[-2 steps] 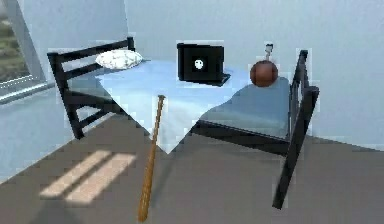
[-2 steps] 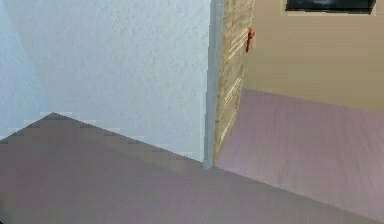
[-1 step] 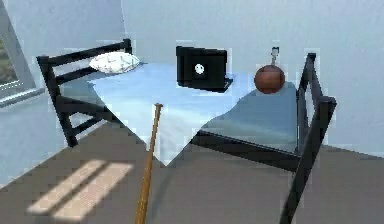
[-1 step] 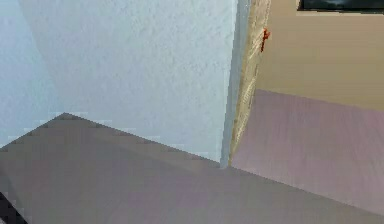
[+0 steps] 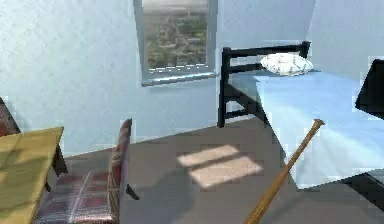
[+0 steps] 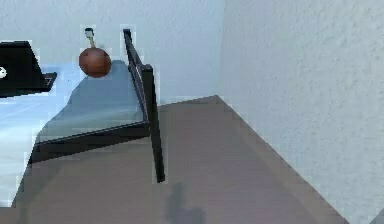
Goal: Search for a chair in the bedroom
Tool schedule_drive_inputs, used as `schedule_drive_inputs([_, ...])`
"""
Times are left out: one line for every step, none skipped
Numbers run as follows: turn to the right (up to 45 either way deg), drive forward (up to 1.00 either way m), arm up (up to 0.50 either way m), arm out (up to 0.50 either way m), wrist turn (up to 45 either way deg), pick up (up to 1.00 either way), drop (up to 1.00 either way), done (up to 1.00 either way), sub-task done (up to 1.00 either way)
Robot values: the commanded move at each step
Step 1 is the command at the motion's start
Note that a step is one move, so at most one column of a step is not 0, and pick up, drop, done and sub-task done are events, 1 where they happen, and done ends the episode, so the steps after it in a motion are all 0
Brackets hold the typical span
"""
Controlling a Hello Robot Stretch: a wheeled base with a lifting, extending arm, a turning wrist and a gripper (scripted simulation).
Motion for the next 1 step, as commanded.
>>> schedule_drive_inputs([-33.0,0.0,0.0,0.0,0.0,0.0,0.0,0.0,0.0])
